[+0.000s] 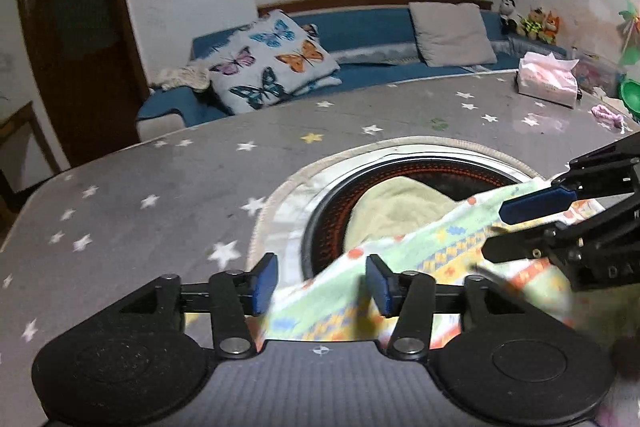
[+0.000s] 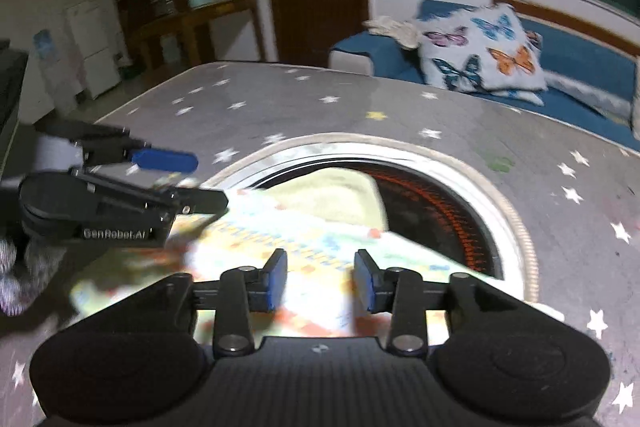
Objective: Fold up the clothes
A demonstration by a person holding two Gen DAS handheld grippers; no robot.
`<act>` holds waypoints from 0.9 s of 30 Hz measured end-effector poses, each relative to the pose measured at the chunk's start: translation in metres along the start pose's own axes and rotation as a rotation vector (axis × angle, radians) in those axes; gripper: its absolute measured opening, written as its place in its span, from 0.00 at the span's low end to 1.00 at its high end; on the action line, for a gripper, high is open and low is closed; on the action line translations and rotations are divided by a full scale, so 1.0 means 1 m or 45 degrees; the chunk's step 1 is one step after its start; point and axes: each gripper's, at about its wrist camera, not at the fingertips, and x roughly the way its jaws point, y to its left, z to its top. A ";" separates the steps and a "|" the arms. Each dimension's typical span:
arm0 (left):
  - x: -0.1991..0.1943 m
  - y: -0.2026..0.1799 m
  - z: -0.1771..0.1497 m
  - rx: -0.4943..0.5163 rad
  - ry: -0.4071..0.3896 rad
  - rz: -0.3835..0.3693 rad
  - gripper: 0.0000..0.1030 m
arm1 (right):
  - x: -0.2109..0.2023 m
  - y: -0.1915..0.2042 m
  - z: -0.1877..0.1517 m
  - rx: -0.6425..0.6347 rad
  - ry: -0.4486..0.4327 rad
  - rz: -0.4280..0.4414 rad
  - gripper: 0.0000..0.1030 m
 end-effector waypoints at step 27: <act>-0.044 -0.004 -0.073 -0.141 0.002 0.224 0.96 | -0.063 -0.012 -0.083 0.161 -0.044 -0.102 0.58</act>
